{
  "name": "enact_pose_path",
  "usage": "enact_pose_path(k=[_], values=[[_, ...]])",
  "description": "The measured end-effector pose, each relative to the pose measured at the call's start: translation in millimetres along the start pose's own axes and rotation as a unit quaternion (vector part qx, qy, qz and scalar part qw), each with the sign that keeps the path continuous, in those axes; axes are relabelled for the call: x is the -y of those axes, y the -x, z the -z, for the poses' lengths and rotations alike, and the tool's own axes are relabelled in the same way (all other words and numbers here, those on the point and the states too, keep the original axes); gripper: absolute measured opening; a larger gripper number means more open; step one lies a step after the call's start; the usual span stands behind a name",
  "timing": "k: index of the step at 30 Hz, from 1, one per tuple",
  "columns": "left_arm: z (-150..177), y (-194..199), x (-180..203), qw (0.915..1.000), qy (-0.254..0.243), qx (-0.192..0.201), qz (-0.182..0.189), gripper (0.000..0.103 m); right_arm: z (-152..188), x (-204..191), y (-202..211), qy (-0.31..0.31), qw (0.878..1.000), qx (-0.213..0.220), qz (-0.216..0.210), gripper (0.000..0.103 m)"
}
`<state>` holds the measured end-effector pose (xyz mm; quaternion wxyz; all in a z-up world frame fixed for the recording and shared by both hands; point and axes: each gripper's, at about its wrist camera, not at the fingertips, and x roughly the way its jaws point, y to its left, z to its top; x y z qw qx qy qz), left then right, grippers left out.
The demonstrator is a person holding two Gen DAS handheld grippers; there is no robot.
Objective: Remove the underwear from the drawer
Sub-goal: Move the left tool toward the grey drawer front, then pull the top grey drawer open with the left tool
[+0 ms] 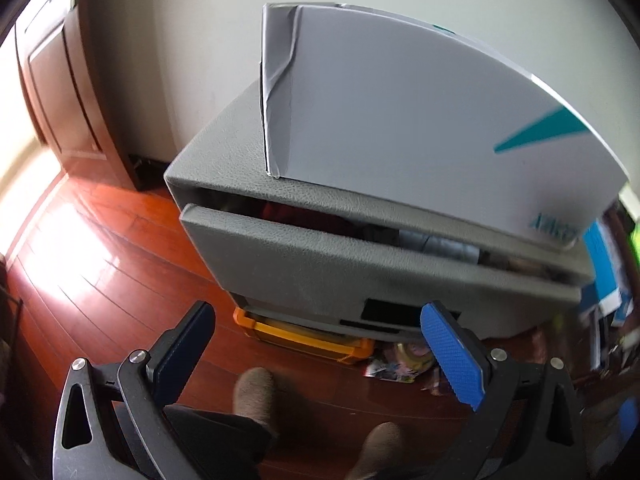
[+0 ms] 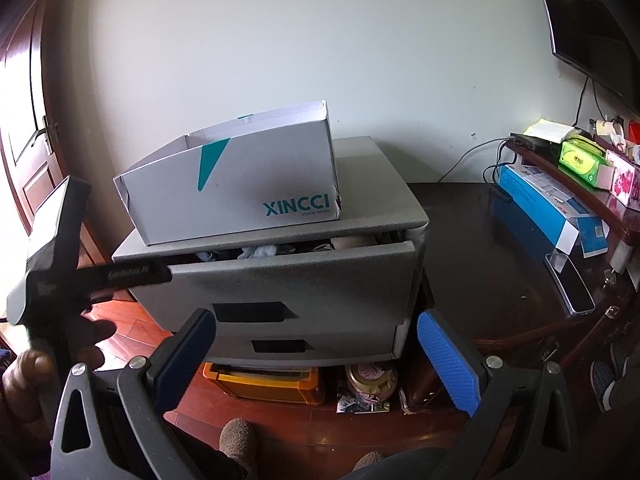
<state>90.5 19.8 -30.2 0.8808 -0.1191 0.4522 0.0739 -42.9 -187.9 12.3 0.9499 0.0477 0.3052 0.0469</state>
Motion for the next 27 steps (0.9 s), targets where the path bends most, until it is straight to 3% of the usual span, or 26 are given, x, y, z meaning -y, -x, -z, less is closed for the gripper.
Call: enact_pose_path(k=[9, 16, 27], values=[[-14, -16, -5, 0.9975, 0.067, -0.022, -0.006, 0.102, -2, 3, 1, -0.006, 1.000, 0.000, -0.006, 0.103], [-23, -34, -19, 0.9842, 0.166, -0.058, -0.018, 0.102, -3, 2, 1, -0.006, 1.000, 0.000, -0.012, 0.103], [-28, -58, -18, 0.9775, 0.197, -0.064, -0.039, 0.103, -4, 9, -4, -0.022, 0.999, -0.009, -0.021, 0.103]])
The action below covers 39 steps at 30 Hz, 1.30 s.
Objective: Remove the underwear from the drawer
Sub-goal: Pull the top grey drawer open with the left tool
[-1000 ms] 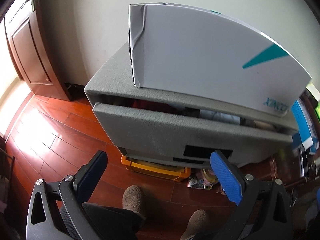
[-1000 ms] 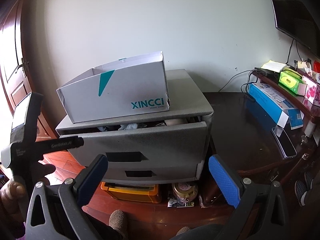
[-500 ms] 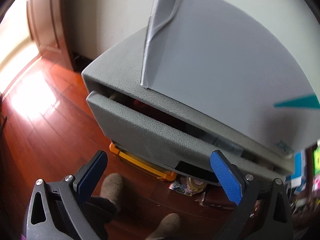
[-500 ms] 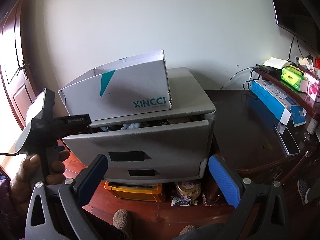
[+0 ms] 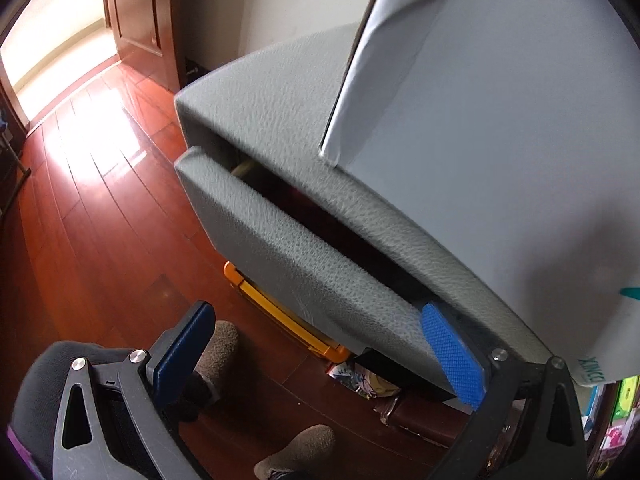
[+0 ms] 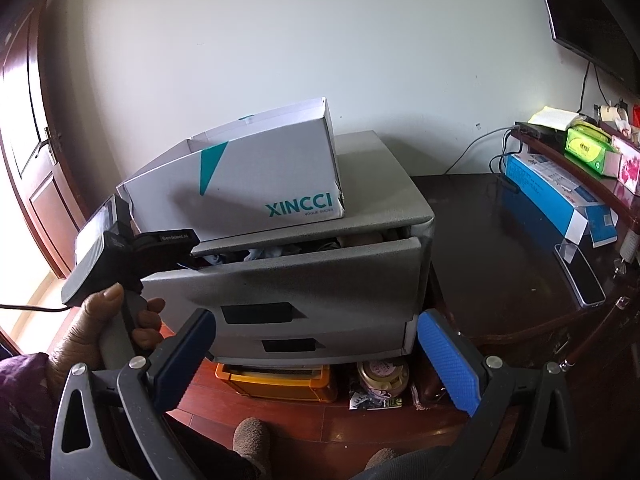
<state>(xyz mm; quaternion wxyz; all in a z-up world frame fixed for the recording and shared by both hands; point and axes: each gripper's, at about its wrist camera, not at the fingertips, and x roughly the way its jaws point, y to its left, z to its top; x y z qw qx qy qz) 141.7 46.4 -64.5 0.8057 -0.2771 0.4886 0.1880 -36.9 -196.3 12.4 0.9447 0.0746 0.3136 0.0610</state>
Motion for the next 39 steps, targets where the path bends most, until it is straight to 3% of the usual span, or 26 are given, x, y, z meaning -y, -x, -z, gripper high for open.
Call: enact_pose_path(k=[7, 28, 30, 31, 32, 33, 34, 35, 36, 39], values=[[-3, -5, -14, 0.9991, 0.032, -0.006, 0.029, 0.103, 1, 0, -5, -0.001, 1.000, -0.011, -0.004, 0.103], [20, 8, -41, 0.9991, -0.003, -0.023, 0.035, 0.103, -2, -5, -4, 0.007, 1.000, -0.010, -0.007, 0.103], [26, 7, -44, 0.9993, -0.010, -0.035, 0.004, 0.101, -3, -6, -2, 0.011, 1.000, -0.005, -0.006, 0.103], [35, -16, -53, 0.9931, -0.013, -0.097, -0.065, 0.099, -3, -6, -1, 0.012, 1.000, -0.003, -0.006, 0.103], [44, -38, -67, 0.9844, -0.001, -0.153, -0.088, 0.091, -3, -7, 0, 0.013, 1.000, -0.003, -0.006, 0.103], [51, -50, -80, 0.9783, 0.013, -0.181, -0.100, 0.064, -4, -7, 1, 0.013, 1.000, -0.002, -0.006, 0.103], [55, -43, -79, 0.9806, -0.023, -0.146, -0.128, 0.061, -5, -6, 3, 0.013, 1.000, 0.002, -0.005, 0.103], [58, -30, -79, 0.9908, -0.033, -0.116, -0.062, 0.067, -5, -6, 4, 0.012, 1.000, 0.007, -0.004, 0.103], [60, -20, -81, 0.9938, -0.029, -0.103, -0.032, 0.065, -6, -5, 5, 0.010, 1.000, 0.010, -0.002, 0.103], [55, -8, -86, 0.9965, -0.009, -0.082, 0.010, 0.063, -5, -5, 0, 0.003, 1.000, -0.002, -0.006, 0.103]])
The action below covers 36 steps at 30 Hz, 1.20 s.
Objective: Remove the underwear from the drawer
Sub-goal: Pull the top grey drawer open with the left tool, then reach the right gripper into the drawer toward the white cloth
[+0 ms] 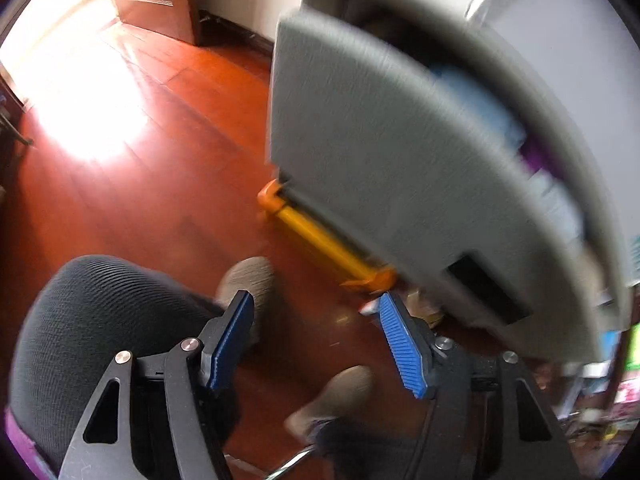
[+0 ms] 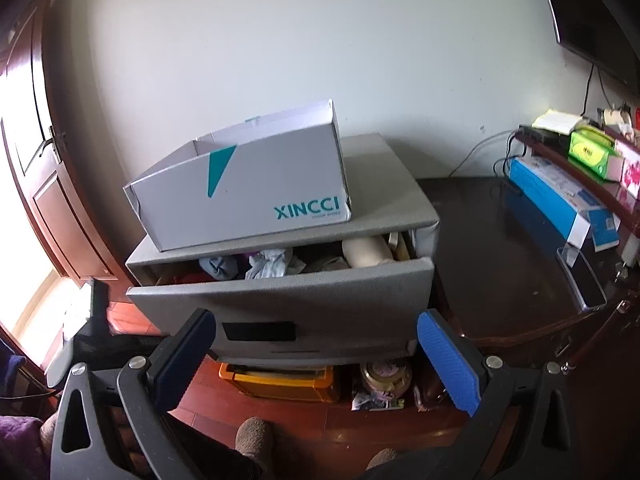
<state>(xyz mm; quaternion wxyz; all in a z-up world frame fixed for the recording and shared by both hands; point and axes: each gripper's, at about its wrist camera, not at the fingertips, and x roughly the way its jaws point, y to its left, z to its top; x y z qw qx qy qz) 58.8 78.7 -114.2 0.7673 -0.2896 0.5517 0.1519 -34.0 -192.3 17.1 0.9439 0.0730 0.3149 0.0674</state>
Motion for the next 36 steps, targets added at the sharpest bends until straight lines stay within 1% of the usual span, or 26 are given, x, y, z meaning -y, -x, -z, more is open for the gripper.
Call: enact_pose_path(k=[2, 3, 4, 5, 6, 8, 9, 10, 11, 13, 14, 15, 16, 17, 18, 20, 21, 22, 23, 25, 27, 29, 30, 33, 36], values=[[-11, 6, 4, 0.9995, 0.001, 0.021, 0.023, 0.063, 1, -2, 0, 0.004, 1.000, 0.000, 0.000, 0.103], [-17, 8, 11, 0.9985, -0.008, 0.022, 0.049, 0.064, 1, -2, 1, 0.006, 1.000, 0.002, 0.001, 0.103], [-20, 12, 18, 0.9973, -0.016, 0.027, 0.066, 0.065, 1, -2, 2, 0.007, 1.000, 0.004, 0.000, 0.103], [-25, 15, 23, 0.9962, -0.024, 0.034, 0.076, 0.068, 2, -2, 2, 0.007, 1.000, 0.003, -0.001, 0.103], [-27, 20, 31, 0.9949, -0.031, 0.045, 0.085, 0.072, 2, -2, 1, 0.007, 1.000, 0.002, -0.001, 0.103], [-26, 16, 39, 0.9959, -0.024, 0.044, 0.075, 0.079, 2, 0, 0, 0.005, 1.000, -0.002, -0.002, 0.103], [-28, 11, 45, 0.9965, -0.009, 0.040, 0.072, 0.085, 2, 1, -1, 0.003, 1.000, -0.004, -0.002, 0.103], [-30, 10, 44, 0.9960, 0.008, 0.049, 0.074, 0.087, 3, 1, -1, 0.001, 1.000, -0.004, -0.003, 0.103], [-33, 8, 47, 0.9960, 0.010, 0.051, 0.073, 0.089, 3, 3, -1, 0.000, 1.000, -0.003, -0.004, 0.103], [-41, 7, 47, 0.9959, 0.024, 0.052, 0.070, 0.086, 4, 4, -2, -0.002, 1.000, -0.005, -0.004, 0.103], [-43, 8, 46, 0.9956, 0.034, 0.051, 0.071, 0.083, 4, 5, -4, -0.002, 1.000, -0.008, -0.003, 0.103], [-45, 6, 46, 0.9952, 0.038, 0.050, 0.075, 0.082, 5, 6, -4, -0.003, 1.000, -0.010, -0.003, 0.103], [-47, 5, 47, 0.9951, 0.042, 0.051, 0.074, 0.084, 6, 6, -6, -0.005, 1.000, -0.012, -0.003, 0.103], [-48, 2, 47, 0.9960, 0.044, 0.048, 0.060, 0.092, 7, 6, -8, -0.007, 1.000, -0.016, -0.005, 0.103], [-50, -4, 44, 0.9963, 0.053, 0.037, 0.056, 0.099, 7, 7, -9, -0.008, 1.000, -0.019, -0.006, 0.103], [-54, -11, 35, 0.9930, 0.093, 0.018, 0.070, 0.098, 9, 4, -11, -0.004, 1.000, -0.025, -0.006, 0.103], [-56, -11, 36, 0.9933, 0.095, 0.018, 0.063, 0.100, 9, 3, -11, -0.001, 1.000, -0.025, -0.006, 0.103], [-59, -15, 38, 0.9943, 0.094, 0.019, 0.047, 0.102, 10, 2, -12, 0.001, 1.000, -0.026, -0.005, 0.103], [-61, -20, 38, 0.9943, 0.099, 0.011, 0.038, 0.103, 11, 2, -13, 0.003, 1.000, -0.029, -0.005, 0.103], [-62, -27, 33, 0.9930, 0.109, -0.005, 0.046, 0.103, 10, 1, -15, 0.007, 0.999, -0.031, -0.005, 0.103], [-56, -21, 36, 0.9939, 0.100, -0.006, 0.047, 0.103, 8, 0, -16, 0.012, 0.999, -0.032, -0.003, 0.103], [-54, -16, 39, 0.9965, 0.076, 0.004, 0.034, 0.103, 3, 2, -16, 0.014, 0.999, -0.030, -0.004, 0.103], [-52, -17, 40, 0.9968, 0.073, 0.004, 0.034, 0.103, 0, 3, -16, 0.014, 1.000, -0.027, -0.003, 0.103], [-45, -14, 30, 0.9961, 0.074, -0.003, 0.048, 0.103, -10, 4, -17, 0.024, 0.999, -0.023, -0.002, 0.103], [-37, -9, 24, 0.9971, 0.058, -0.001, 0.050, 0.103, -23, 10, -22, 0.027, 0.999, -0.031, -0.017, 0.103]])
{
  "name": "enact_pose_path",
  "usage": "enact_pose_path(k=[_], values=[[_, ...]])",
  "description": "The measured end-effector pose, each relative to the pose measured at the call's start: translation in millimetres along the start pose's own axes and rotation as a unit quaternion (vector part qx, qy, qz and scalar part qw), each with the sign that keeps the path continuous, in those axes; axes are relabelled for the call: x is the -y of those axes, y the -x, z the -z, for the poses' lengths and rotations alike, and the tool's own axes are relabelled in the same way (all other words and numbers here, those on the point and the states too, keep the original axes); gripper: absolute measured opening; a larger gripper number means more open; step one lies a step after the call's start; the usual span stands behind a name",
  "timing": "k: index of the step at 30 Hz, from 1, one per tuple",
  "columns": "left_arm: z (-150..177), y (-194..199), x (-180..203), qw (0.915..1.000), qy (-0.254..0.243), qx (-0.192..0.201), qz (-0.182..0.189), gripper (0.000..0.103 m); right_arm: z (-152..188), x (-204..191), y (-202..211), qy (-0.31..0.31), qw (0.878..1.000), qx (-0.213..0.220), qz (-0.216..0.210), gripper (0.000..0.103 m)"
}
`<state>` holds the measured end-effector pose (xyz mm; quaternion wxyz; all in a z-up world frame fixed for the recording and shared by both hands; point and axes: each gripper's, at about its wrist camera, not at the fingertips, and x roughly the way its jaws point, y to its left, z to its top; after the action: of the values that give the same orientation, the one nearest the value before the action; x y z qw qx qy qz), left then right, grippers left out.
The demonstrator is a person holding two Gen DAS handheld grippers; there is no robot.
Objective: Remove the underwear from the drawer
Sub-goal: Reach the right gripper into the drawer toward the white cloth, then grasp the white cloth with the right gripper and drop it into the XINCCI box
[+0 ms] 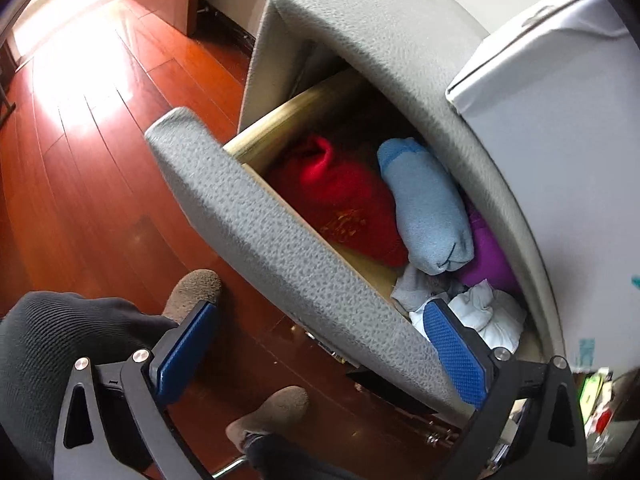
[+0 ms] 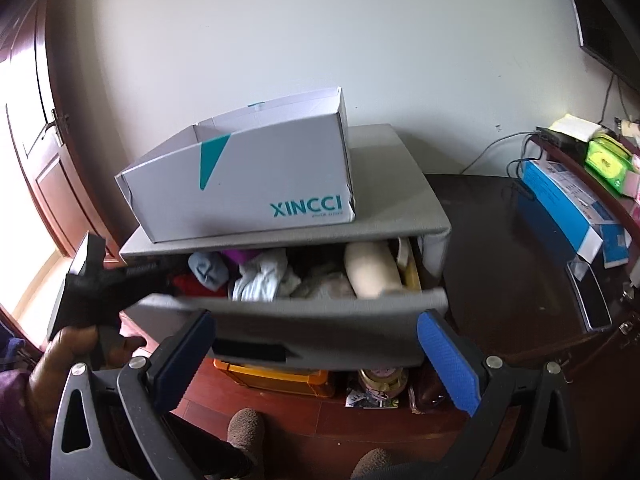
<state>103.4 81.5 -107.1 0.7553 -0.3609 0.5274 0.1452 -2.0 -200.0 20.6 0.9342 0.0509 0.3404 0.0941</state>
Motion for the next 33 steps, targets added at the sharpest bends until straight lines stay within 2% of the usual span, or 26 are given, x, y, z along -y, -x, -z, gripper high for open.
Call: enact_pose_path(k=[7, 11, 14, 18, 19, 20, 21, 24, 28, 29, 30, 31, 32, 33], values=[[10, 8, -7, 0.9997, -0.026, -0.001, 0.003, 0.103, -28, 10, -21, 0.025, 0.998, -0.050, -0.043, 0.103], [13, 4, -16, 0.9994, -0.024, -0.020, 0.016, 0.103, -37, -11, -41, 0.062, 0.991, -0.083, -0.081, 0.103], [15, 13, -12, 0.9990, -0.042, -0.010, 0.011, 0.103, -38, -29, -62, 0.082, 0.984, -0.113, -0.111, 0.103], [21, 18, -18, 0.9982, -0.059, -0.005, 0.008, 0.103, -37, -45, -99, 0.105, 0.974, -0.165, -0.116, 0.101], [20, 19, -18, 0.9980, -0.063, -0.006, 0.007, 0.103, -38, -48, -110, 0.114, 0.969, -0.185, -0.117, 0.098], [21, 18, -19, 0.9977, -0.067, -0.006, 0.007, 0.103, -37, -51, -118, 0.122, 0.965, -0.200, -0.120, 0.090], [22, 17, -21, 0.9973, -0.074, -0.003, 0.004, 0.103, -35, -56, -128, 0.132, 0.960, -0.217, -0.121, 0.087], [21, 18, -16, 0.9959, -0.090, 0.001, -0.004, 0.103, -38, -59, -152, 0.158, 0.951, -0.244, -0.106, 0.087], [20, 23, -11, 0.9941, -0.108, 0.008, -0.014, 0.103, -37, -59, -171, 0.163, 0.945, -0.262, -0.105, 0.087], [20, 24, -10, 0.9934, -0.113, 0.011, -0.017, 0.103, -35, -61, -176, 0.163, 0.943, -0.269, -0.106, 0.078], [20, 25, -8, 0.9926, -0.119, 0.015, -0.020, 0.103, -34, -61, -182, 0.160, 0.939, -0.282, -0.112, 0.049], [21, 25, -7, 0.9921, -0.122, 0.018, -0.023, 0.103, -32, -62, -188, 0.157, 0.936, -0.294, -0.112, 0.032], [24, 19, -10, 0.9916, -0.125, 0.020, -0.024, 0.103, -32, -59, -191, 0.154, 0.935, -0.302, -0.106, 0.021], [25, 19, -9, 0.9911, -0.129, 0.022, -0.026, 0.103, -29, -59, -193, 0.145, 0.936, -0.301, -0.111, 0.018]])
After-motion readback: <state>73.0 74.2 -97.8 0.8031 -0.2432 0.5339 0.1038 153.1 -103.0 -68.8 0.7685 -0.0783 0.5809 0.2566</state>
